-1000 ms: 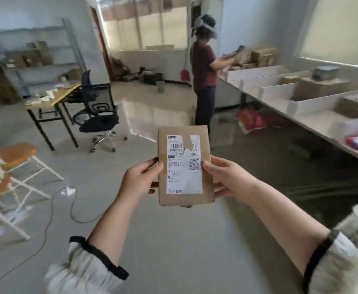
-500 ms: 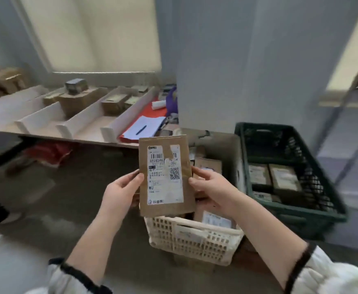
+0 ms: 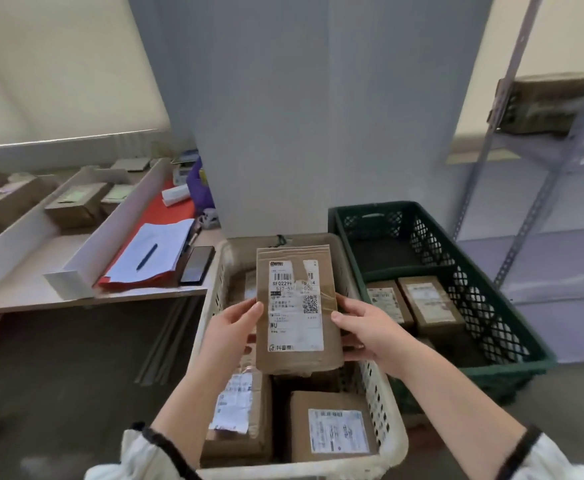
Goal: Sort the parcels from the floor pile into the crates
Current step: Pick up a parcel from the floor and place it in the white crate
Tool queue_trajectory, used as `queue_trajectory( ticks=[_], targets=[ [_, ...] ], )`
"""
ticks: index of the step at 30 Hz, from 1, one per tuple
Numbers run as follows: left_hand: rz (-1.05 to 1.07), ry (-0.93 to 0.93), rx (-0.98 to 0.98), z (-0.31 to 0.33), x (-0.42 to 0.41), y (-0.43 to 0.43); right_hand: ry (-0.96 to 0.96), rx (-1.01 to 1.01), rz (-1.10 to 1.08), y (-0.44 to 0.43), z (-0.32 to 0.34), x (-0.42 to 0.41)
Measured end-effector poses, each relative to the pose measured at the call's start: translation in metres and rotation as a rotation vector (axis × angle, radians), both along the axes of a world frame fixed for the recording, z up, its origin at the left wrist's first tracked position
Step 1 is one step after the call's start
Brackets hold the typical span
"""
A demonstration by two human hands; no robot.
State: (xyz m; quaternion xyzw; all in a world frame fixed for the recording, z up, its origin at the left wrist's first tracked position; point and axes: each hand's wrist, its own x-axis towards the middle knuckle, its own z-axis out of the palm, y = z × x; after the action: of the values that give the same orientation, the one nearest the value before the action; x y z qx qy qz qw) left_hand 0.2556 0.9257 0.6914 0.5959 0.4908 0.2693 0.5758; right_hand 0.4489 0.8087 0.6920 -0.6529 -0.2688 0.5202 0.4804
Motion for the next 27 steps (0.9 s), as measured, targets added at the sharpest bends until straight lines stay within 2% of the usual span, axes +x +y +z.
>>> queue_trajectory(
  ticks=[5,13,20,27],
  targets=[
    [-0.007,0.031,-0.051,-0.023,0.023,0.029,0.031,-0.047,-0.038,0.021,-0.024,0.011],
    [0.025,0.077,-0.137,-0.045,0.047,0.053,0.047,-0.126,0.044,0.064,-0.045,0.044],
    [-0.02,0.216,-0.092,-0.05,0.044,0.13,0.065,-0.143,0.111,0.156,-0.057,0.046],
    [0.038,0.289,-0.097,-0.085,0.029,0.2,0.107,-0.206,0.105,0.241,-0.103,0.024]
  ],
)
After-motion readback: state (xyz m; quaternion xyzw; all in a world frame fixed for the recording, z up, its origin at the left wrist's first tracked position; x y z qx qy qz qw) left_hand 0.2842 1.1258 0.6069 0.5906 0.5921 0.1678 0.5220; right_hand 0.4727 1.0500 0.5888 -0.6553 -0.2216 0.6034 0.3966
